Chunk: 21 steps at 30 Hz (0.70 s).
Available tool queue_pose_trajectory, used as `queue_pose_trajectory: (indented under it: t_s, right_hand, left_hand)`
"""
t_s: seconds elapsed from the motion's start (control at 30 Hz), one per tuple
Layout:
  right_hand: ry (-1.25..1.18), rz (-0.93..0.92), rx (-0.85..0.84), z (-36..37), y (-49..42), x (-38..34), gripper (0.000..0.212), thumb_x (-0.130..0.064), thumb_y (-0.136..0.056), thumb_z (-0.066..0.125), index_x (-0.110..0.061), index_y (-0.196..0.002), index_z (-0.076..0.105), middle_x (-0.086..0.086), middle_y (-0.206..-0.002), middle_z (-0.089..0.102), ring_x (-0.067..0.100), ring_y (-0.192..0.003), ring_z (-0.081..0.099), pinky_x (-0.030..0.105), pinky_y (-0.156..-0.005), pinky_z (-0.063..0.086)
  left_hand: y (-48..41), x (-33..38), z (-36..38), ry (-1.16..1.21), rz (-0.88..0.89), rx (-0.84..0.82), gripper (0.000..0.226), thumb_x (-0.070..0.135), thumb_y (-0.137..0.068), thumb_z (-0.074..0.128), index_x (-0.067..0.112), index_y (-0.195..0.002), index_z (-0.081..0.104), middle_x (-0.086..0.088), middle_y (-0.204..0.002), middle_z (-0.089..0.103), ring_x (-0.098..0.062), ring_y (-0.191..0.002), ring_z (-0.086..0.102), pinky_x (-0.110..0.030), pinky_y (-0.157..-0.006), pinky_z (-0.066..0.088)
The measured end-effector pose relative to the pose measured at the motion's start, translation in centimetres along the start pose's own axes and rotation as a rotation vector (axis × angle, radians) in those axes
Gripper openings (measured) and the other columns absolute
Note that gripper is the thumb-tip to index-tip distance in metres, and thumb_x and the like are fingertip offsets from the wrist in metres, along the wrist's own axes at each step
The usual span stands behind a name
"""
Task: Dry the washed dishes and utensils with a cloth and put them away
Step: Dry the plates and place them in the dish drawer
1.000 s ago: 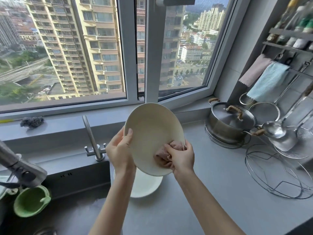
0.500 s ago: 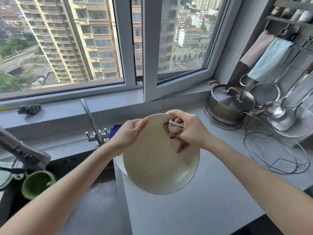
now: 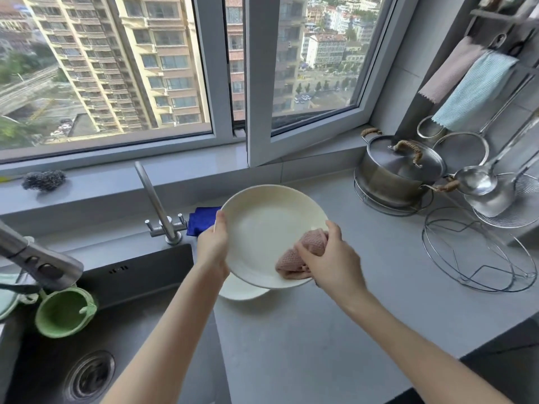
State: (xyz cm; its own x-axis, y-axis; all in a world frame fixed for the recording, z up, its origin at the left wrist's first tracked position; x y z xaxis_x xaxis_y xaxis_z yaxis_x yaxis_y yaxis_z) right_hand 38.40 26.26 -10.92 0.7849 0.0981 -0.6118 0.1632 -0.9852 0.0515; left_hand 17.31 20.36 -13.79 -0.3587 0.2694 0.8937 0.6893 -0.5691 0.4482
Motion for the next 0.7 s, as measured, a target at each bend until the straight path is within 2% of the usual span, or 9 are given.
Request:
queue_pose_trajectory:
  t_s: [0.07,0.17,0.2,0.27,0.33,0.43,0.5,0.57,0.7]
  right_hand:
    - [0.229,-0.136,0.152,-3.5,-0.2,-1.5,0.057,-0.054,-0.083,0.062,-0.021,-0.127,0.047,0.008,-0.108,0.065,0.033,-0.097,0.062,0.035,-0.076,0.045]
    - [0.022,-0.49,0.478,-7.8,0.4,-5.6,0.05,-0.052,-0.079,0.063,-0.012,-0.11,0.059,0.009,-0.099,0.063,0.031,-0.084,0.061,0.034,-0.065,0.043]
    - [-0.002,-0.584,0.449,-7.7,0.5,-6.5,0.053,-0.055,-0.078,0.061,-0.012,-0.11,0.06,0.008,-0.103,0.062,0.028,-0.086,0.06,0.034,-0.069,0.045]
    - [0.195,-0.664,0.121,-4.3,0.8,-6.9,0.075,-0.075,-0.071,0.049,-0.019,-0.119,0.06,0.006,-0.12,0.058,0.027,-0.107,0.057,0.04,-0.093,0.044]
    - [0.447,-0.65,-0.225,-1.3,1.7,-5.3,0.097,-0.095,-0.058,0.024,-0.033,-0.125,0.058,0.003,-0.143,0.047,0.026,-0.136,0.037,0.053,-0.115,0.014]
    - [0.306,-0.645,-0.135,-1.6,1.6,-4.4,0.087,-0.088,-0.073,0.014,-0.036,-0.128,0.059,0.004,-0.148,0.043,0.028,-0.139,0.036,0.053,-0.116,0.009]
    - [0.298,-0.593,-0.16,-0.3,1.2,-4.1,0.092,-0.087,-0.072,-0.001,-0.04,-0.146,0.027,0.005,-0.158,0.023,0.029,-0.146,0.019,0.051,-0.118,0.004]
    - [0.379,-0.549,-0.262,2.8,1.3,-3.6,0.102,-0.087,-0.06,-0.021,-0.04,-0.148,-0.003,0.005,-0.161,0.001,0.028,-0.148,0.001,0.051,-0.118,-0.002]
    - [0.292,-0.488,-0.305,6.6,2.8,-6.2,0.089,-0.07,-0.073,-0.006,-0.029,-0.152,-0.005,0.004,-0.162,-0.002,0.025,-0.148,-0.008,0.049,-0.116,-0.01]
  left_hand:
    - [0.2,-0.8,-0.5,-0.003,-0.056,0.004,0.034,0.043,-0.099,0.039,0.013,-0.105,0.053,0.0,-0.08,0.055,-0.018,-0.072,0.055,-0.027,-0.063,0.044]
    - [0.2,-1.2,-0.6,0.025,-0.082,-0.028,0.035,0.043,-0.098,0.04,0.013,-0.108,0.054,0.001,-0.083,0.058,-0.021,-0.081,0.057,-0.03,-0.073,0.047]
    - [0.2,-1.2,-0.6,0.024,-0.075,-0.041,0.036,0.044,-0.098,0.041,0.013,-0.105,0.055,0.002,-0.082,0.058,-0.021,-0.082,0.058,-0.032,-0.076,0.048]
    - [0.0,-1.3,-0.7,0.028,-0.067,-0.05,0.035,0.045,-0.097,0.041,0.014,-0.096,0.056,0.003,-0.081,0.059,-0.021,-0.085,0.059,-0.032,-0.079,0.048]
    - [-0.2,-1.3,-0.8,0.03,-0.038,-0.071,0.037,0.046,-0.097,0.041,0.014,-0.092,0.058,0.003,-0.083,0.061,-0.02,-0.084,0.06,-0.03,-0.073,0.05]
    - [0.2,-0.9,-1.2,-0.012,0.039,-0.089,0.041,0.047,-0.097,0.039,0.015,-0.082,0.061,0.001,-0.082,0.063,-0.015,-0.073,0.059,-0.024,-0.056,0.049]
    - [0.4,-1.1,-1.2,-0.003,0.05,-0.092,0.04,0.045,-0.097,0.04,0.015,-0.083,0.062,0.002,-0.08,0.063,-0.013,-0.07,0.06,-0.021,-0.051,0.049]
    - [0.9,-1.3,-0.7,0.003,0.067,-0.11,0.04,0.047,-0.097,0.041,0.014,-0.089,0.063,0.0,-0.081,0.065,-0.016,-0.074,0.061,-0.024,-0.06,0.051]
    - [2.4,-1.6,0.7,-0.016,0.045,-0.149,0.051,0.05,-0.095,0.042,0.008,-0.079,0.064,-0.006,-0.071,0.064,-0.018,-0.069,0.06,-0.031,-0.071,0.05]
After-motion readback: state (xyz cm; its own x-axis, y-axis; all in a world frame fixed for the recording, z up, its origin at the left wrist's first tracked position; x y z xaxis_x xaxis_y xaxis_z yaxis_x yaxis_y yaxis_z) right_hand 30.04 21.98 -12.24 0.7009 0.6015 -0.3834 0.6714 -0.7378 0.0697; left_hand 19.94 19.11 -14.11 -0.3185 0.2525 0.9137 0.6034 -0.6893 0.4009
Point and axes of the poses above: each hand's wrist, its own y-axis away from the middle knuckle, its own z-axis out of the palm, x = y × z, the point moved 6 cm from there along -y, towards the middle knuckle
